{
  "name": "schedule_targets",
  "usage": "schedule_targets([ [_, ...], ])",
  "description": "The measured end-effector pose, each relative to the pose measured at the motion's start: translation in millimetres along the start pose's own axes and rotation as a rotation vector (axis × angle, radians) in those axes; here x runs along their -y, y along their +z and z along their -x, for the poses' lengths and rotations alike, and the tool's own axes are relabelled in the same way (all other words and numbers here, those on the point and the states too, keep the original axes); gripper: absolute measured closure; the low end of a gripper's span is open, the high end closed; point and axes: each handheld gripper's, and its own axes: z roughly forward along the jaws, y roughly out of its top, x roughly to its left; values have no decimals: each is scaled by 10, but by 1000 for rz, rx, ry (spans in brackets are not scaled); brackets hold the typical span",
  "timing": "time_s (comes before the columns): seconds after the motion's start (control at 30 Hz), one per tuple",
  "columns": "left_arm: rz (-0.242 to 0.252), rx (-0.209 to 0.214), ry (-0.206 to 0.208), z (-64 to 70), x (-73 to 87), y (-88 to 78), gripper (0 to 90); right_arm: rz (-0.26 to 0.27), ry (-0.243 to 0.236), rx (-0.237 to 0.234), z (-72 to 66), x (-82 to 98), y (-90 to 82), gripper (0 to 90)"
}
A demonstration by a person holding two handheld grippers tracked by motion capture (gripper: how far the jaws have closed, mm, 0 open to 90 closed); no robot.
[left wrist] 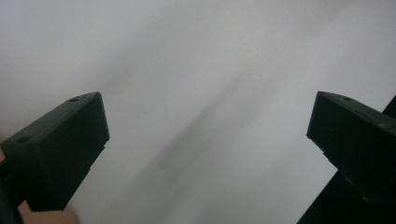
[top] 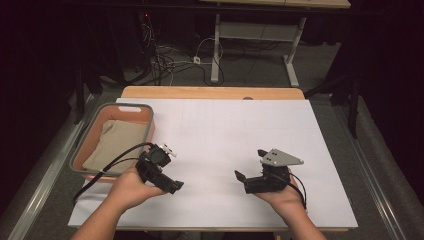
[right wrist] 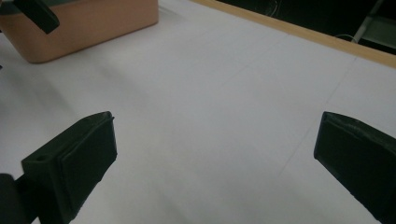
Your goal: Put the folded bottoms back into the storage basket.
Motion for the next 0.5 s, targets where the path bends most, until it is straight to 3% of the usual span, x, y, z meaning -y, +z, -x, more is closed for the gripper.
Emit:
schedule_targets([
  [0.33, 195, 61, -4, 24, 212, 402, 0, 8, 34, 25, 53, 450, -70, 0],
  [0.43, 267, 114, -28, -6, 270, 502, 0, 10, 30, 38, 49, 528, -94, 0],
  [0.5, 315, 119, -27, -8, 308, 545, 0, 10, 39, 44, 53, 572, -115, 0],
])
